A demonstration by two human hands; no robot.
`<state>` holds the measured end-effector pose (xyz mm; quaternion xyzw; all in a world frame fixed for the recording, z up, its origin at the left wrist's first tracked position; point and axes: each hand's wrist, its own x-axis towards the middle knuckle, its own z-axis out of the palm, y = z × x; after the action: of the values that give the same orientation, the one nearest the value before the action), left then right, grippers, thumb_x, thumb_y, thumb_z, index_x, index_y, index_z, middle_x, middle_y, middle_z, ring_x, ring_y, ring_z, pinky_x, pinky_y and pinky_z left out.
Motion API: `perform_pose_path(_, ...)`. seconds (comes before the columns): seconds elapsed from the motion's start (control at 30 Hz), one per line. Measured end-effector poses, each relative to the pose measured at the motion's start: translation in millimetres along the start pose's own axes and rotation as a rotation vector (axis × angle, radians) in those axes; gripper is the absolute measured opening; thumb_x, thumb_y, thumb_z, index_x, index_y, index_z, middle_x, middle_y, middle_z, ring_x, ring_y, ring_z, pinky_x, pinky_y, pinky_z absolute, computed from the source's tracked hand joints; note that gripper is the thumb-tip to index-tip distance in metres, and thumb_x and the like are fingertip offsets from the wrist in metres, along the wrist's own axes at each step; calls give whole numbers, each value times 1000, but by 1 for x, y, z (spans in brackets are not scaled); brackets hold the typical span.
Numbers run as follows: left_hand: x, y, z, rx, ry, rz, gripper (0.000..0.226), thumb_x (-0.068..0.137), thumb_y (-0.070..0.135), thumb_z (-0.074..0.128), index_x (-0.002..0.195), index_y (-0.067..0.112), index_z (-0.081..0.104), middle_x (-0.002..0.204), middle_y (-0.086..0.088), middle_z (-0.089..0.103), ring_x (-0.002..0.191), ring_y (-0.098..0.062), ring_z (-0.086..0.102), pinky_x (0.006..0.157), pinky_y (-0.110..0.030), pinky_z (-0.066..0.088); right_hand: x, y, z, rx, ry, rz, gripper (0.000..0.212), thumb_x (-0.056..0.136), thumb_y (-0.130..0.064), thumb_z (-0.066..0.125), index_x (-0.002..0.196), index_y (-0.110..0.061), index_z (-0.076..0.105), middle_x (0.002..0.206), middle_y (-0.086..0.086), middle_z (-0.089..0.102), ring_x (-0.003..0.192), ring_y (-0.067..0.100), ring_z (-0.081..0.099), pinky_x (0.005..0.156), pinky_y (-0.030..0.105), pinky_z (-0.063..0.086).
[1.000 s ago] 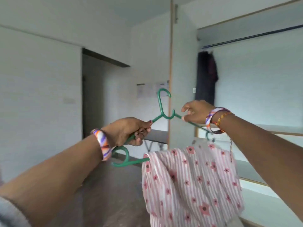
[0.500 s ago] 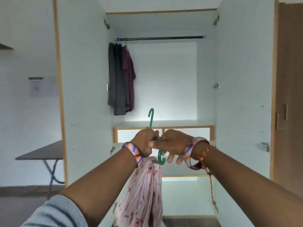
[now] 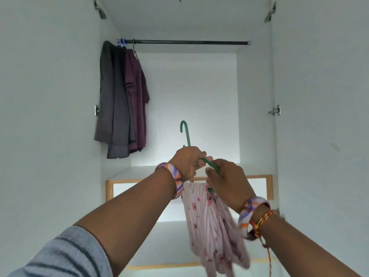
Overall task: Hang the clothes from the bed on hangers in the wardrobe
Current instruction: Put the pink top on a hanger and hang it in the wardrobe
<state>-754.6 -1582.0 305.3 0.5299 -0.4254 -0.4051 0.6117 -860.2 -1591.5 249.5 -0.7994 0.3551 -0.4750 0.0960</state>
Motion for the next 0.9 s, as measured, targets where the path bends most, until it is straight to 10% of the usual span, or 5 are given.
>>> perform_pose_path(0.07, 51, 4, 1, -7, -20, 20, 22, 98, 2, 41, 76, 8, 43, 92, -9, 60, 68, 1, 65, 27, -8, 30, 37, 33, 27, 112, 70, -66, 11, 94, -17, 45, 94, -20, 56, 79, 1, 66, 73, 19, 62, 69, 32, 49)
perform_pose_path(0.3, 219, 61, -36, 183, 108, 161, 16, 95, 9, 49, 79, 11, 48, 50, 3, 64, 58, -4, 53, 52, -17, 28, 194, 73, 105, 431, 255, -297, 34, 82, -25, 34, 106, -45, 47, 76, -14, 62, 56, 6, 59, 54, 11, 44)
perform_pose_path(0.53, 301, 146, -92, 712, 124, 573, 21, 90, 19, 58, 99, 4, 69, 95, -3, 71, 82, -9, 59, 70, -21, 43, 369, 63, 140, 512, 465, -529, 39, 94, 0, 43, 92, -38, 51, 57, 2, 55, 50, 10, 53, 46, 17, 40)
perform_pose_path(0.9, 492, 368, -249, 1605, 873, 1063, 22, 90, 28, 51, 70, 19, 49, 85, 2, 61, 92, -22, 61, 74, -28, 45, 730, -39, 147, 423, 589, -637, 25, 96, 2, 36, 94, -16, 53, 68, 1, 53, 50, 5, 46, 46, 13, 37)
